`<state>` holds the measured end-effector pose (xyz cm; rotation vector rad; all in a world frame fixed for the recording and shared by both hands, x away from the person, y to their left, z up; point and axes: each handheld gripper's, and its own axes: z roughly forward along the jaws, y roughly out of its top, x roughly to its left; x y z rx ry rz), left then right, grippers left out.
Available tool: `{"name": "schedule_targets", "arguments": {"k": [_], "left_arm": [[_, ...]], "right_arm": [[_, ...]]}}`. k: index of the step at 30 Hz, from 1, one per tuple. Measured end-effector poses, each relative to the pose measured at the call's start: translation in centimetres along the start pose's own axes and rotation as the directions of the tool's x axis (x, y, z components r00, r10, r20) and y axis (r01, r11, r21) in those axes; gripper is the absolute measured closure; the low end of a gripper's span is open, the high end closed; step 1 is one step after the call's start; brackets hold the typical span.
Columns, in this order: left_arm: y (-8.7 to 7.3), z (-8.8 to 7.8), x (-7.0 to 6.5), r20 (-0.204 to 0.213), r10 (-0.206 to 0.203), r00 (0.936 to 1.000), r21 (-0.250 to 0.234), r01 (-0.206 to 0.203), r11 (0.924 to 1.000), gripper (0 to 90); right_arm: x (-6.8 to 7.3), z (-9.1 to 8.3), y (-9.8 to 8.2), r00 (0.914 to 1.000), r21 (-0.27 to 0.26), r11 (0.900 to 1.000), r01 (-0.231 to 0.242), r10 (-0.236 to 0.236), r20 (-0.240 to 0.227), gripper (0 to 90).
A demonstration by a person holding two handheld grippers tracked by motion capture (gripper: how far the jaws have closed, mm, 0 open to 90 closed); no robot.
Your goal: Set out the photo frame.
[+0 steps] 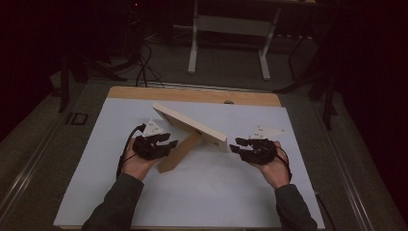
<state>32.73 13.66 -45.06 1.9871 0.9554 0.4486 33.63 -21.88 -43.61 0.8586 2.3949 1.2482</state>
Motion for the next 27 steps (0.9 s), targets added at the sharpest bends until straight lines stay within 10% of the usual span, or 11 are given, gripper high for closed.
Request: {"name": "schedule_targets", "arguments": {"k": [14,20,27], "left_arm": [[1.8,0.5,0.5,-0.024,-0.078,0.9966,-0.044,0.077,0.9960,61.9],[2.7,0.8,0.5,-0.014,-0.099,0.9950,-0.064,0.098,0.9931,73.5],[3.2,1.0,0.3,-0.027,-0.105,0.9941,-0.072,0.103,0.9921,89.2]], "right_arm": [[-0.1,-0.1,0.9,0.9974,-0.091,0.995,-0.035,0.041,0.060,67.2],[0.7,-0.2,1.7,0.9966,-0.128,0.992,-0.021,0.031,0.076,88.7],[1.3,0.2,2.3,0.9979,-0.138,0.990,-0.029,0.036,0.054,89.9]]}}
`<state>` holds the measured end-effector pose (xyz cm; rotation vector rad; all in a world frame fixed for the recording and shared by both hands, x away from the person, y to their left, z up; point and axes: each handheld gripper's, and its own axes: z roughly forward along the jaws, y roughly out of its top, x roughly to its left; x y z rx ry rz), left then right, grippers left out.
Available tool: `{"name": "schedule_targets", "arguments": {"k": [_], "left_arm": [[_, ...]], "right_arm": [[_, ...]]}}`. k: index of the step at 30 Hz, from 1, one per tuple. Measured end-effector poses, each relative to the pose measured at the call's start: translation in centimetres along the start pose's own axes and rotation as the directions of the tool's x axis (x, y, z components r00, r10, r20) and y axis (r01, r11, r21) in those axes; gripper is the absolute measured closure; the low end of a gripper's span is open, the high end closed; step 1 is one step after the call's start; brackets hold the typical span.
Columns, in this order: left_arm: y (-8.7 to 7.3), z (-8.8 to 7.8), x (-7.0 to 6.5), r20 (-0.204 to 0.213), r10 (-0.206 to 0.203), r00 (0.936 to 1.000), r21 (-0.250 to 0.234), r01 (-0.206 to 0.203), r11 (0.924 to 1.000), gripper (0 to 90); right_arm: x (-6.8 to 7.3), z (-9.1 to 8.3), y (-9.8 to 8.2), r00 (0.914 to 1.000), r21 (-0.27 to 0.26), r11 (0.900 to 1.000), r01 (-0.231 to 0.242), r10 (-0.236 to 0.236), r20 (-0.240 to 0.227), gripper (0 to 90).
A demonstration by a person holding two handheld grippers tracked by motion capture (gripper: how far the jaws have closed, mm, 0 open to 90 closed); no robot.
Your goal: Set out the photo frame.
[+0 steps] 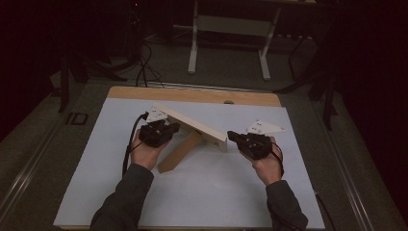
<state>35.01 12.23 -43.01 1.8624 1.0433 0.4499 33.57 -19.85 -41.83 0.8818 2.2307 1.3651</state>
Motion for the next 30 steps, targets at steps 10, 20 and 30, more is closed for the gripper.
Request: {"name": "schedule_targets", "arguments": {"k": [10,20,30], "left_arm": [[0.3,0.2,-0.3,-0.004,0.012,0.9999,0.004,-0.012,0.9999,90.0],[0.6,0.9,-1.7,0.010,0.043,0.9990,0.010,-0.043,0.9990,90.0],[0.7,1.6,-2.9,0.017,0.074,0.9971,0.025,-0.074,0.9969,90.0]], "right_arm": [[0.2,0.1,0.5,0.9993,-0.021,1.000,-0.020,0.019,-0.030,89.9],[0.2,0.1,0.8,0.9991,-0.025,1.000,-0.015,0.014,-0.040,89.9],[0.3,-0.1,1.0,0.9990,-0.025,1.000,-0.009,0.008,-0.045,89.9]]}}
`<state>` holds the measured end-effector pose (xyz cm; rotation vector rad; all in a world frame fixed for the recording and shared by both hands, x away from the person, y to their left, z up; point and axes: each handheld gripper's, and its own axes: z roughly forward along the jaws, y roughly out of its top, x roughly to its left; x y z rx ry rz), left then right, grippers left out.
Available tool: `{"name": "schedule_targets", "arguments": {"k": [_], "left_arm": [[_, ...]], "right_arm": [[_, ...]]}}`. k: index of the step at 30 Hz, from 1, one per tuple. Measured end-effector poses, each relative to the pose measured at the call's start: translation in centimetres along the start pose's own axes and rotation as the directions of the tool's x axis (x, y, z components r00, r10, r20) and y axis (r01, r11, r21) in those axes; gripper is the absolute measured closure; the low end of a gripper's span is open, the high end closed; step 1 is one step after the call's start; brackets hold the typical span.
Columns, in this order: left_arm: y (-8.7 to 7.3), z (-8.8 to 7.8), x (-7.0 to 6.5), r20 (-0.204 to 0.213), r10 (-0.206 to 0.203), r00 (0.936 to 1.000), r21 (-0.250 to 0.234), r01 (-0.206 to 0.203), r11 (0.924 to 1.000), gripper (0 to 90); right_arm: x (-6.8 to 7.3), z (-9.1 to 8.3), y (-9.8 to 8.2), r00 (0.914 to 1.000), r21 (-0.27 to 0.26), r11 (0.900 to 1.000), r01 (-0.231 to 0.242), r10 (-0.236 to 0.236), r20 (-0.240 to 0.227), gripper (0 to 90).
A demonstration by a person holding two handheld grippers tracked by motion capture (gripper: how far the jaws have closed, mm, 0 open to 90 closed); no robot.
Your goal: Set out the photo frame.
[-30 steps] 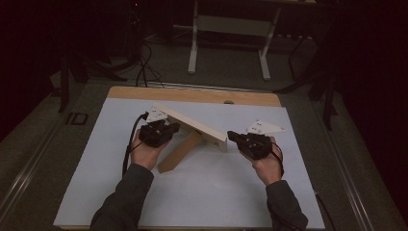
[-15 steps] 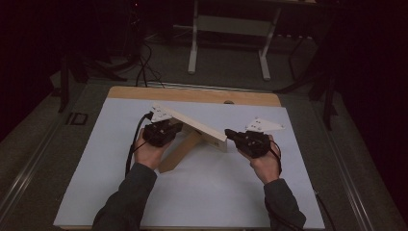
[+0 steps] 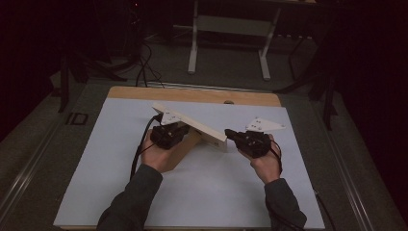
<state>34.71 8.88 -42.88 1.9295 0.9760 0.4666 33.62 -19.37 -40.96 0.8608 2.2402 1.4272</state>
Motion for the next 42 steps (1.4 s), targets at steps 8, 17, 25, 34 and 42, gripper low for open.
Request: {"name": "schedule_targets", "arguments": {"k": [8,17,25,34,42], "left_arm": [[0.1,0.4,-0.8,0.004,0.010,0.9999,0.005,-0.010,0.9999,90.0],[0.1,0.4,-0.9,-0.006,0.002,1.0000,0.003,-0.002,1.0000,90.0],[0.1,0.5,-1.4,0.001,0.004,1.0000,-0.003,-0.004,1.0000,90.0],[0.1,0.8,-2.3,0.014,0.021,0.9997,0.004,-0.021,0.9998,90.0],[0.1,1.0,-2.4,0.027,0.013,0.9996,0.004,-0.013,0.9999,90.0]], "right_arm": [[0.2,0.1,0.0,1.0000,0.000,1.000,0.003,-0.003,-0.009,90.0],[0.3,0.1,0.2,0.9999,0.006,1.000,0.014,-0.014,-0.010,90.0],[0.2,0.1,0.3,0.9998,0.006,1.000,0.014,-0.014,-0.015,90.0],[0.3,0.1,0.4,0.9998,0.012,1.000,0.016,-0.016,-0.011,90.0],[0.4,0.1,0.4,0.9996,0.012,1.000,0.015,-0.015,-0.024,90.0]]}}
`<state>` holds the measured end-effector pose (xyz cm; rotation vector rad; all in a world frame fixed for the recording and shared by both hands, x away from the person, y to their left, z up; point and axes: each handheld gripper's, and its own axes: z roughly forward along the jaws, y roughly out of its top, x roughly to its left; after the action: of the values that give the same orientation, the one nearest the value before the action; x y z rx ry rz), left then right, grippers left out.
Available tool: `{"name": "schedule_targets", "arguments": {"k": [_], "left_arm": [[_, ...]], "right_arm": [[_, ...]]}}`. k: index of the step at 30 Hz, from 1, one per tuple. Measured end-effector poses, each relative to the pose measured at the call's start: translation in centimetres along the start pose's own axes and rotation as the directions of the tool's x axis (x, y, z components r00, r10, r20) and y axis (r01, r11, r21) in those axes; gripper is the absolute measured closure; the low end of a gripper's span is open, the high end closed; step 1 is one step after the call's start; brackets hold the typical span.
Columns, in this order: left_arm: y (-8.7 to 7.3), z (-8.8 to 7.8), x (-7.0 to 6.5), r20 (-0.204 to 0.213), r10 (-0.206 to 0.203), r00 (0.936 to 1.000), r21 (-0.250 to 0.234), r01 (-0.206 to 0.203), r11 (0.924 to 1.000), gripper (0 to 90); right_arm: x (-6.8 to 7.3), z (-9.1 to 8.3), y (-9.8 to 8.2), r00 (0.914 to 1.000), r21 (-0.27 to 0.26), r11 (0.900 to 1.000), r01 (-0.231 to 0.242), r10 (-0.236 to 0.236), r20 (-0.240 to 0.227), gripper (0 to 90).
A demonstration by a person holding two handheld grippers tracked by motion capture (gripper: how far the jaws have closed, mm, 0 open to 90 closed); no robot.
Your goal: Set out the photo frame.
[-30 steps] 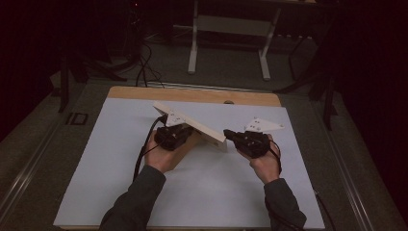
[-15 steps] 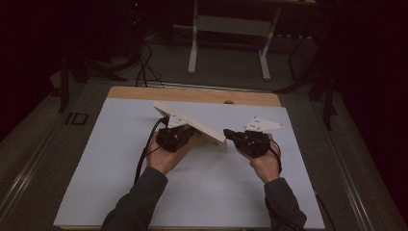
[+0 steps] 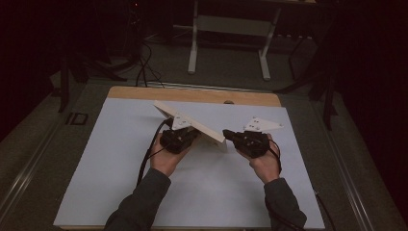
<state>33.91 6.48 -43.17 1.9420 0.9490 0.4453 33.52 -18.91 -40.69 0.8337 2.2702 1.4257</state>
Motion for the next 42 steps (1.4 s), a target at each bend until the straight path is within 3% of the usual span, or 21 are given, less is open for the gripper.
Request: {"name": "schedule_targets", "arguments": {"k": [22,28,42], "left_arm": [[0.11,0.17,-0.73,0.022,0.010,0.9997,0.006,-0.010,0.9999,90.0],[0.12,0.13,-0.51,0.019,0.003,0.9998,0.009,-0.003,1.0000,90.0],[0.13,0.01,-0.79,0.030,0.019,0.9994,0.002,-0.019,0.9998,90.0]], "right_arm": [[0.17,0.20,0.18,0.9996,0.020,1.000,-0.003,0.004,-0.029,90.0],[0.51,0.42,0.25,0.9978,0.027,1.000,0.006,-0.004,-0.066,90.0],[0.88,0.74,0.20,0.9955,0.043,0.999,0.021,-0.017,-0.093,90.0]]}}
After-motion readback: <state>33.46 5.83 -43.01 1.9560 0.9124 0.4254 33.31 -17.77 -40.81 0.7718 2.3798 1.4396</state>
